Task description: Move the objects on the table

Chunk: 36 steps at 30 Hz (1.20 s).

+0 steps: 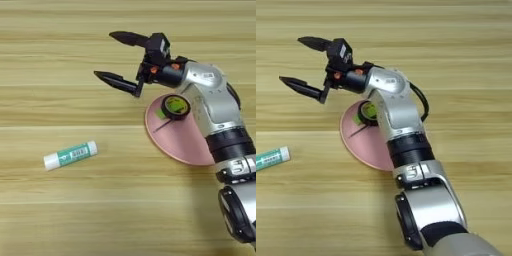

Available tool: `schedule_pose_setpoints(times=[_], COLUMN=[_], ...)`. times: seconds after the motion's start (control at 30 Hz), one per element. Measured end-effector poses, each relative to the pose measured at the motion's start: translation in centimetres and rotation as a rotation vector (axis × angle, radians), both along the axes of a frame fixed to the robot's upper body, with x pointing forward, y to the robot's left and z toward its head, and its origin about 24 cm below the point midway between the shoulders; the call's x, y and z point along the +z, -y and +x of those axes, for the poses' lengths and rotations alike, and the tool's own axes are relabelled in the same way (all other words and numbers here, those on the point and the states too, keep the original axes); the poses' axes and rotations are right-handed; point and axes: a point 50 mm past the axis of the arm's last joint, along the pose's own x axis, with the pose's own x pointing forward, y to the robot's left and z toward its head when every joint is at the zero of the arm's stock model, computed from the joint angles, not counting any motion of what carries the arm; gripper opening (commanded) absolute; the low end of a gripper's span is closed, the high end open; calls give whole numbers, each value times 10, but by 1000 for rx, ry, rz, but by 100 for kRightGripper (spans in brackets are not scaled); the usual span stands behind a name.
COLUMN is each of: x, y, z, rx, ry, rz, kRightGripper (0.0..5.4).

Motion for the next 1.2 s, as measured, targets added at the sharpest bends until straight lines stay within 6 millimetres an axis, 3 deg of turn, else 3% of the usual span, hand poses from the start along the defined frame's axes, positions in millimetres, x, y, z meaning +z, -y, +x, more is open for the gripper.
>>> schedule_pose_setpoints(times=[0.63, 1.2], x=[5, -24], y=[67, 118], z=[28, 36], rx=[-283, -421], ry=[-35, -160], rz=[52, 26], kRightGripper=[539, 539])
